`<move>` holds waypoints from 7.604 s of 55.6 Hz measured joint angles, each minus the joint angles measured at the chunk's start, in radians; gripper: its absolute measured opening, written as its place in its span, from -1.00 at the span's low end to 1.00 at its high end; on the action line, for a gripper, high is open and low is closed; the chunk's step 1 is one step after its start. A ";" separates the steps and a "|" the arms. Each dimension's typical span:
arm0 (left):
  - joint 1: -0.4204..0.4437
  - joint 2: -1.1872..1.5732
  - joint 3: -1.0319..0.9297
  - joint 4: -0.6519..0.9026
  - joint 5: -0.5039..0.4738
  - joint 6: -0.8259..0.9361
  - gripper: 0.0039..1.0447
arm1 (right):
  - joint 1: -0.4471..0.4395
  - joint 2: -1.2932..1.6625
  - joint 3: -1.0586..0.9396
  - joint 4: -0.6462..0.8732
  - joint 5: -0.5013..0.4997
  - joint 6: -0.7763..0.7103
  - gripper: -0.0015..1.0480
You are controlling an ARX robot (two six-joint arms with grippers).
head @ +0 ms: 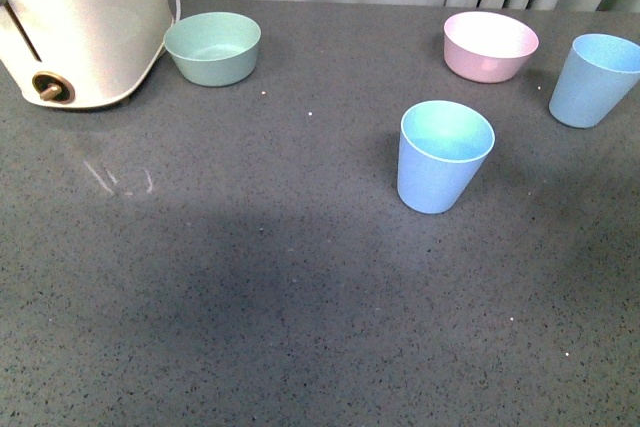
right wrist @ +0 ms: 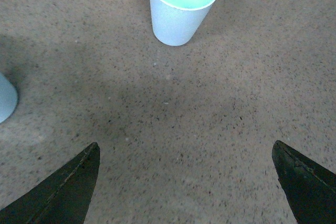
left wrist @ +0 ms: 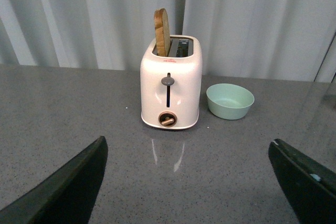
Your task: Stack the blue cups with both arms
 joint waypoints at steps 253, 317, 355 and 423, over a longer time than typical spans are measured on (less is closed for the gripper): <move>0.000 0.000 0.000 0.000 0.000 0.002 0.84 | 0.242 -0.003 0.271 -0.103 -0.087 -0.203 0.83; 0.000 0.000 0.000 0.000 0.000 0.002 0.84 | 0.076 -0.681 -0.530 0.426 0.002 0.193 -0.96; 0.000 0.000 0.000 0.000 0.000 0.002 0.84 | 0.075 -1.034 -0.552 0.129 0.002 0.193 -0.96; 0.000 0.000 0.000 0.000 0.000 0.002 0.84 | 0.075 -1.330 -0.551 -0.172 0.002 0.193 0.30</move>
